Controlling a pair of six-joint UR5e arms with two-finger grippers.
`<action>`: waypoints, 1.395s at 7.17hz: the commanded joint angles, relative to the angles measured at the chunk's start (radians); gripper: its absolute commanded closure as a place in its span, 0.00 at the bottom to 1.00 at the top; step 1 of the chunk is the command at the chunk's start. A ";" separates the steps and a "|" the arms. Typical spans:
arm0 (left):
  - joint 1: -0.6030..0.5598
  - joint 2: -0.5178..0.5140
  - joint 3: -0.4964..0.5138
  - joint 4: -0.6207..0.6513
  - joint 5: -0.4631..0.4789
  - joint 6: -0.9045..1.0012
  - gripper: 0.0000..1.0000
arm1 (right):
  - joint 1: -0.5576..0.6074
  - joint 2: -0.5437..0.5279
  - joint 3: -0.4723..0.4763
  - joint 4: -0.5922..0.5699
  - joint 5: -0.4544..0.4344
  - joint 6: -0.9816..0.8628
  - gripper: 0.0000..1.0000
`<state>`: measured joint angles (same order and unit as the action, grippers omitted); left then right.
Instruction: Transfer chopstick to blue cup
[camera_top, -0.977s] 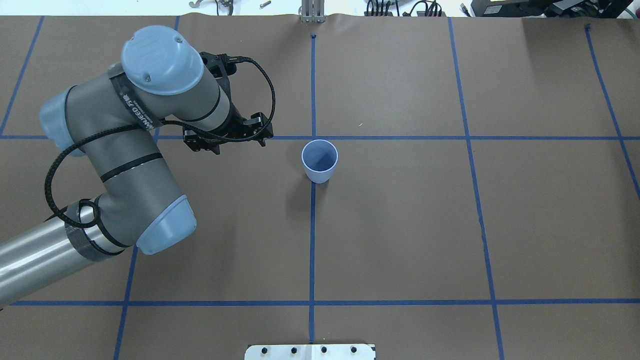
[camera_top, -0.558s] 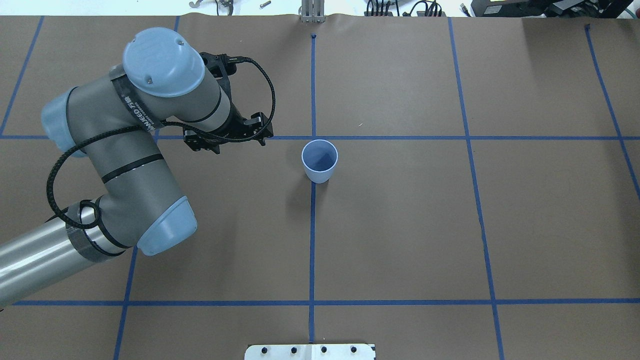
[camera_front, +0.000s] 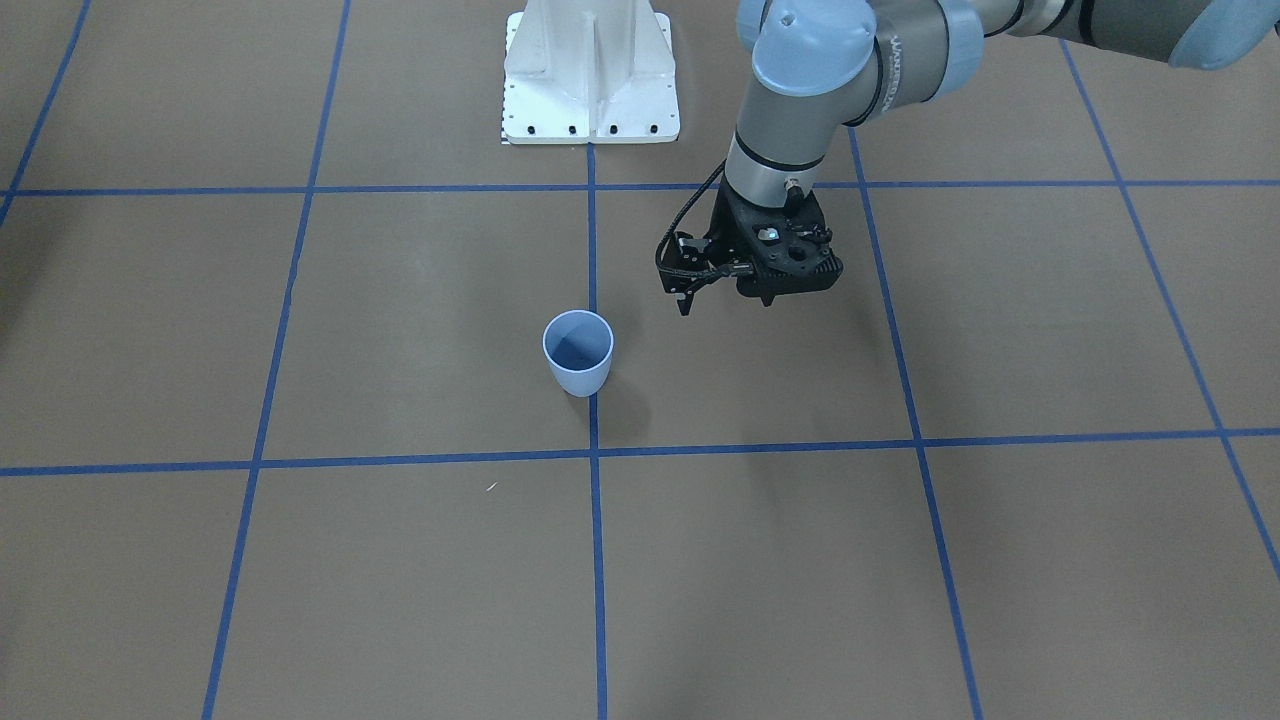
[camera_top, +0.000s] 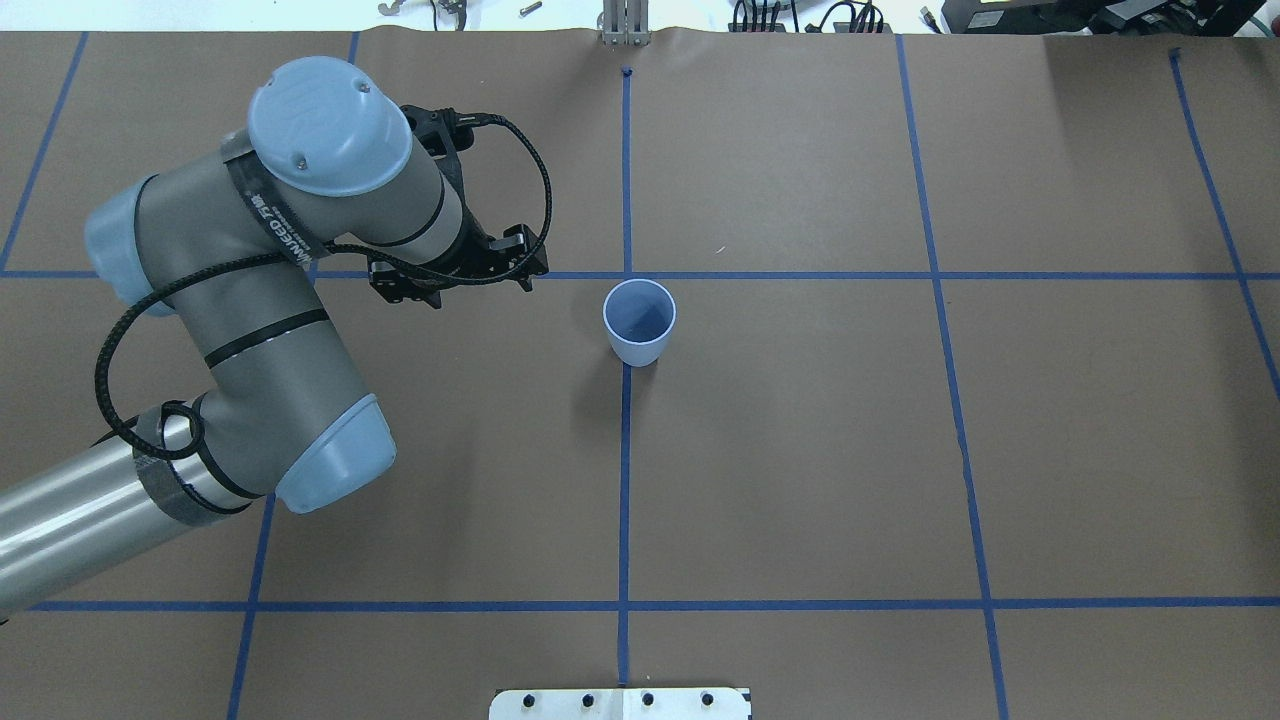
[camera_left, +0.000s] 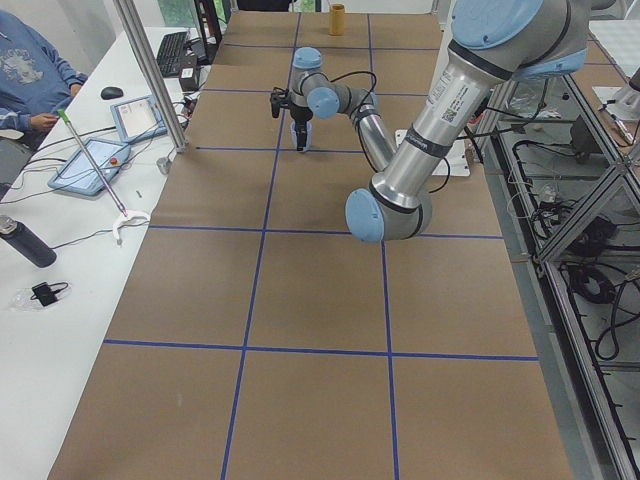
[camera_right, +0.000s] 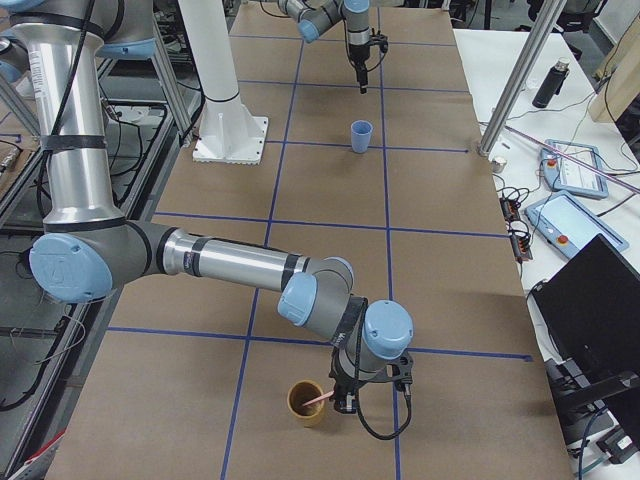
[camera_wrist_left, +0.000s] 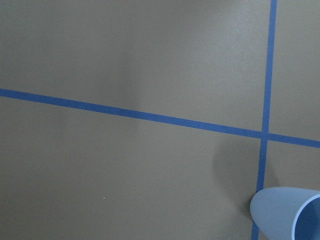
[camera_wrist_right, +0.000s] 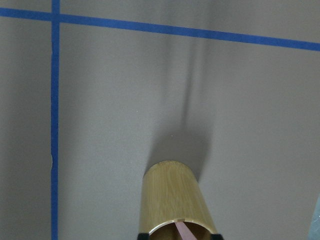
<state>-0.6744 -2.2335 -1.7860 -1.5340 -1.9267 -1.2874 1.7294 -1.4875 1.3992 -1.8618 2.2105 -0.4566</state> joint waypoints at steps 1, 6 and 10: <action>0.004 0.002 0.000 0.000 0.000 -0.003 0.02 | 0.004 0.016 0.000 -0.005 -0.011 -0.004 0.51; 0.004 0.000 -0.001 0.000 0.000 -0.003 0.02 | 0.007 0.006 -0.014 0.003 0.000 0.013 0.50; 0.004 -0.002 -0.003 0.000 0.000 -0.004 0.02 | 0.007 -0.008 -0.016 0.006 -0.020 -0.007 0.56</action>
<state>-0.6703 -2.2350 -1.7876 -1.5340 -1.9267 -1.2911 1.7364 -1.4931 1.3838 -1.8569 2.1961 -0.4615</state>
